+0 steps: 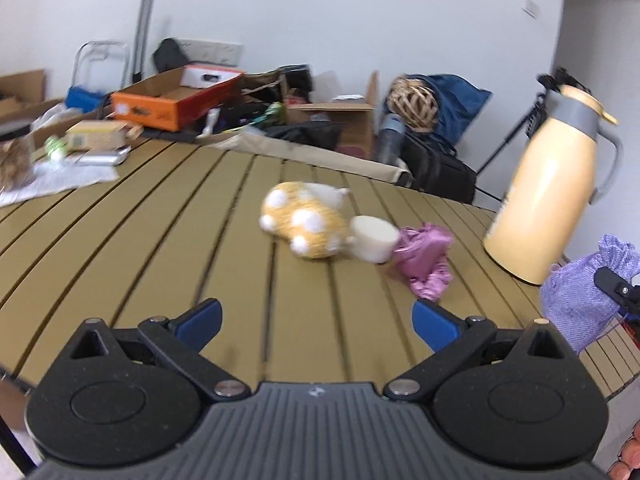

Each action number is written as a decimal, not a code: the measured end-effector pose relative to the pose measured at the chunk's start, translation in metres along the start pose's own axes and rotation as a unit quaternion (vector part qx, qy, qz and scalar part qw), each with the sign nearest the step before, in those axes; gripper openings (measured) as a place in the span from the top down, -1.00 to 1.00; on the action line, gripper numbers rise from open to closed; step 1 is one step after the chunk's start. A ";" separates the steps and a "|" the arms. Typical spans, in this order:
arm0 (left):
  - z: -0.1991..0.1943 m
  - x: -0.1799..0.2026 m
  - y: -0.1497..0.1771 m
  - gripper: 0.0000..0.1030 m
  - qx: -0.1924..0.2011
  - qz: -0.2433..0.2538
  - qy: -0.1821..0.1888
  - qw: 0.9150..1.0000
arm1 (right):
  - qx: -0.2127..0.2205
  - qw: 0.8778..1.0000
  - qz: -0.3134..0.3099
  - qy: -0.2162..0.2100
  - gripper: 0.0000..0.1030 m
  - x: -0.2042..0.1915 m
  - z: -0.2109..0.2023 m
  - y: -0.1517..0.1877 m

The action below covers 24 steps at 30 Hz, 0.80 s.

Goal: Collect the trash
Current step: 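Grasp the pink satin scrunchie with the left tool while the right tool holds the pouch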

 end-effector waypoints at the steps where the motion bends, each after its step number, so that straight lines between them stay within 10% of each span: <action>1: 0.003 0.008 -0.003 -1.00 -0.001 0.003 0.007 1.000 | 0.002 1.000 0.010 0.000 0.76 0.006 0.001 -0.002; 24: 0.147 0.123 -0.035 -1.00 -0.070 0.082 -0.034 0.994 | 0.038 0.995 0.083 0.045 0.76 0.102 0.015 -0.025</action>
Point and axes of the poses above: each gripper's, at about its wrist camera, not at the fingertips, and z roughly the way its jaws point, x to its right, y to its underside, the point moved 8 cm from there along z, roughly the way its jaws point, and after that the axes turned 2 degrees about y, right-handed, at the moved point
